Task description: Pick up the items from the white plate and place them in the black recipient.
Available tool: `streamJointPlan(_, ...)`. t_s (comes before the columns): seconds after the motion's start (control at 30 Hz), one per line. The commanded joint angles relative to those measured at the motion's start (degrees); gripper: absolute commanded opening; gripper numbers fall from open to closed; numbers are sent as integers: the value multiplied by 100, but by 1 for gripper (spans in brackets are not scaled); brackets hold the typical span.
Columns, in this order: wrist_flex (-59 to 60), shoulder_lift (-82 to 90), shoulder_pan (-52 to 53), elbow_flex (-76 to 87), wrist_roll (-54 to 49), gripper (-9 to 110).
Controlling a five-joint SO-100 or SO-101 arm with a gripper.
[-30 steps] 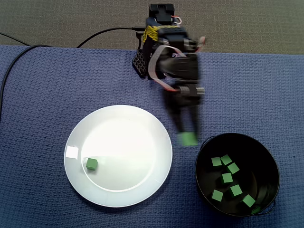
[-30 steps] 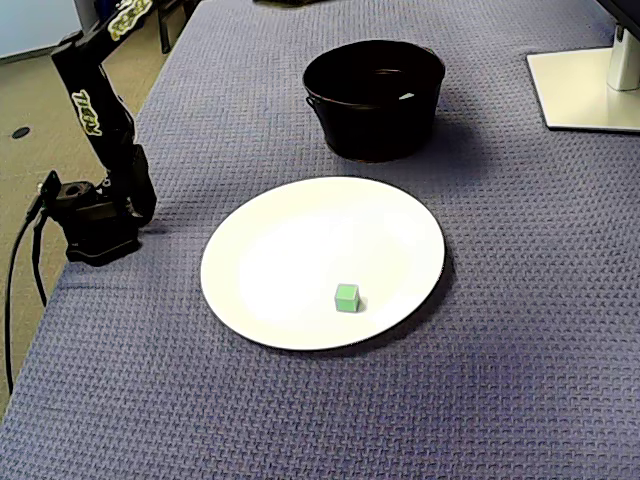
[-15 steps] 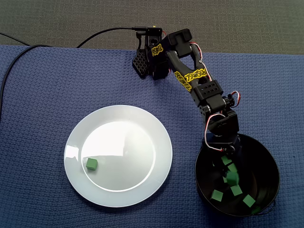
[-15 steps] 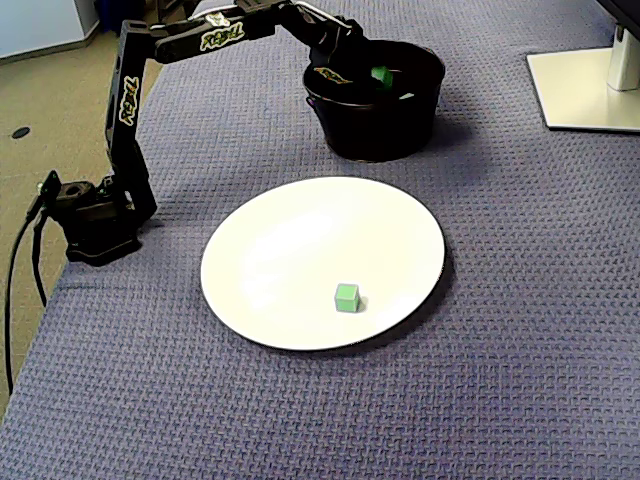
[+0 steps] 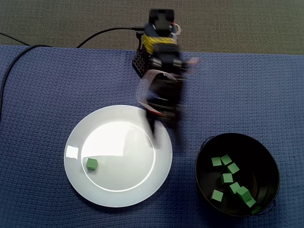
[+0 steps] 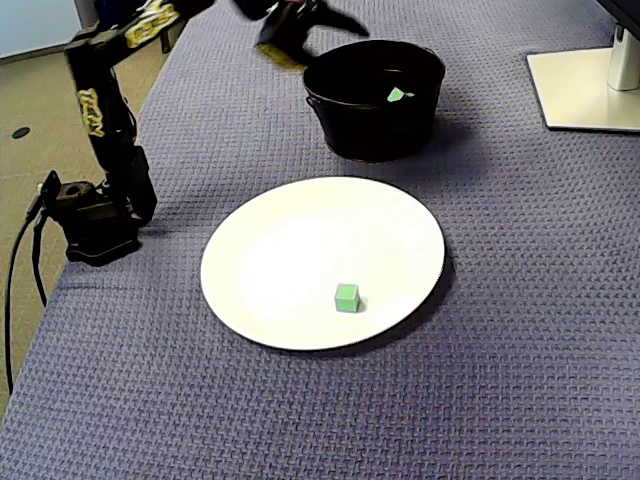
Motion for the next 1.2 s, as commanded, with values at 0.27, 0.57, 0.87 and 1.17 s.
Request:
streamJointPlan(0.27, 272, -694, 2672, 905, 3032, 27)
streamJointPlan(0.57, 220, -2188, 2531, -35, 3612, 26)
streamJointPlan(0.87, 141, -3164, 2408, -1020, 3287, 25)
streamJointPlan(1.17, -220, -3911, 2355, -1301, 3173, 22)
